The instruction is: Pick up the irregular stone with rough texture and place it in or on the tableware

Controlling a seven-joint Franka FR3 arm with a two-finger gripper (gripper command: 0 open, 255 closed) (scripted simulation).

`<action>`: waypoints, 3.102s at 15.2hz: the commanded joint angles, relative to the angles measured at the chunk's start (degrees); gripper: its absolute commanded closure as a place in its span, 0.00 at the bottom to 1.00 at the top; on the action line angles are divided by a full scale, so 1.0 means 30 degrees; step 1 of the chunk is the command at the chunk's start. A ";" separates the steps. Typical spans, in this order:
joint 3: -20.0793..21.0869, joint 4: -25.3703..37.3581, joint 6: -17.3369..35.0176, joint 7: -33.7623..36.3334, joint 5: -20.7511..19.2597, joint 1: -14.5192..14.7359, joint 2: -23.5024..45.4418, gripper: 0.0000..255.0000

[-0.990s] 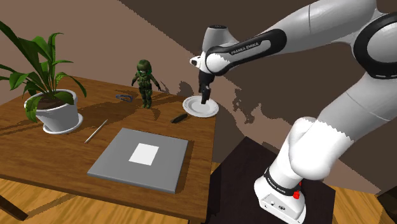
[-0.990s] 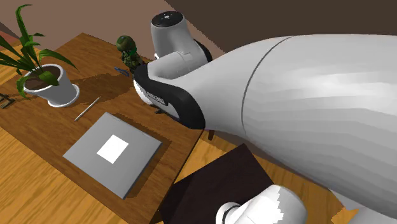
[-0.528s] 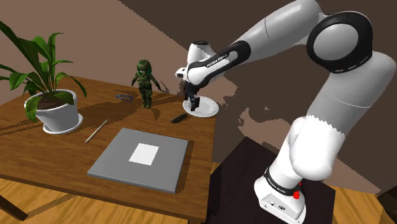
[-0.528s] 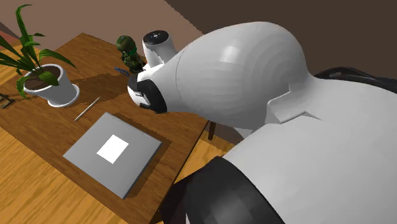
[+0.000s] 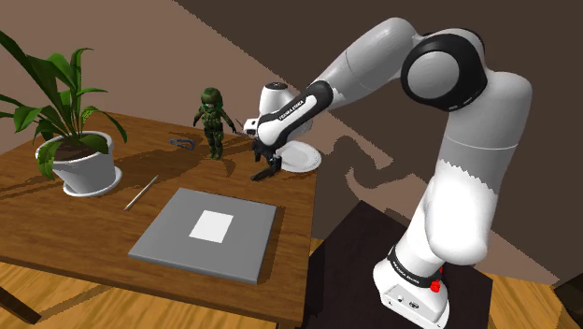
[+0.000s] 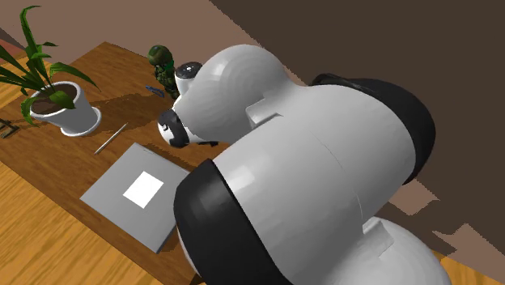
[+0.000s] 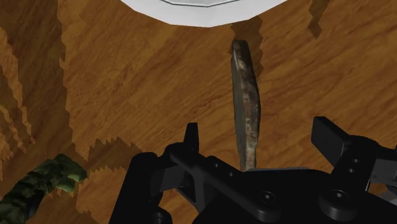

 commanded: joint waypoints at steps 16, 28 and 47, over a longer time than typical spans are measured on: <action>0.0248 0.0132 0.1235 -0.0381 0.0452 -0.0178 0.1378 1.00; 0.0069 0.0234 0.0136 -0.0165 0.0114 -0.0043 0.0363 1.00; -0.1302 0.1139 -0.2650 -0.3414 0.0244 -0.1854 -0.1542 1.00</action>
